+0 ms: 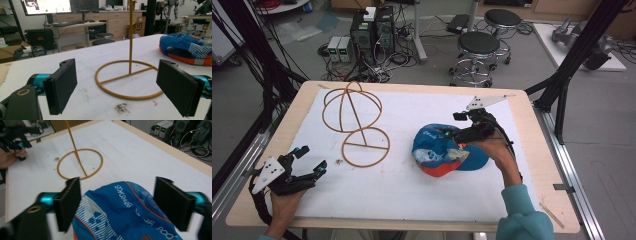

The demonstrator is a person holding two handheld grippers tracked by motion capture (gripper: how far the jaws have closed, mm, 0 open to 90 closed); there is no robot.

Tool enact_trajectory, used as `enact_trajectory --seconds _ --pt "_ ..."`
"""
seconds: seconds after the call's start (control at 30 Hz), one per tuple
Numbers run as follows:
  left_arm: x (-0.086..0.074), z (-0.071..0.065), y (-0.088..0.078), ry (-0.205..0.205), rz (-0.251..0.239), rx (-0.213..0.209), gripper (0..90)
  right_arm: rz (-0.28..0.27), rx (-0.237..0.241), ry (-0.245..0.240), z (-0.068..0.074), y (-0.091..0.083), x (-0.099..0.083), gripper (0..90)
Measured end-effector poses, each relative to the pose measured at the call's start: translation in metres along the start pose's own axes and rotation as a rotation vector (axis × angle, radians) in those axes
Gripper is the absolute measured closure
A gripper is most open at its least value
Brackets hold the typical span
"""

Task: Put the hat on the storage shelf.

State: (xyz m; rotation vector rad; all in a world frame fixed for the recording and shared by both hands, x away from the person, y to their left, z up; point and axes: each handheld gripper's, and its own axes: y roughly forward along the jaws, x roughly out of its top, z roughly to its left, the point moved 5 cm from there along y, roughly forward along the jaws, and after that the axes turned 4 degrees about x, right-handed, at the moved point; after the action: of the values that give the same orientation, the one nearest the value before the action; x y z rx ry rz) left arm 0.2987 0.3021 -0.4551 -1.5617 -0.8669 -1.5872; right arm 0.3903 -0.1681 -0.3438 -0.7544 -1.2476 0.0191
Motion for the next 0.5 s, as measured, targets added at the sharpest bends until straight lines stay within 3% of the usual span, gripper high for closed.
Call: enact_trajectory --seconds 0.07,0.27,0.37,0.5 --pt "0.000 0.000 0.000 0.000 0.000 0.000 17.0 0.043 -0.003 -0.024 0.000 0.006 -0.005 11.1" --pt "0.000 0.000 0.000 0.001 -0.001 0.000 17.1 0.230 -0.020 -0.125 -0.001 0.023 -0.022 11.1" --pt "0.000 0.000 0.000 0.001 -0.001 0.000 17.0 0.259 -0.008 -0.129 0.000 0.030 -0.026 11.1" --pt "0.000 0.000 0.000 0.000 0.000 -0.001 17.0 0.252 -0.004 -0.128 -0.003 0.037 -0.025 11.1"
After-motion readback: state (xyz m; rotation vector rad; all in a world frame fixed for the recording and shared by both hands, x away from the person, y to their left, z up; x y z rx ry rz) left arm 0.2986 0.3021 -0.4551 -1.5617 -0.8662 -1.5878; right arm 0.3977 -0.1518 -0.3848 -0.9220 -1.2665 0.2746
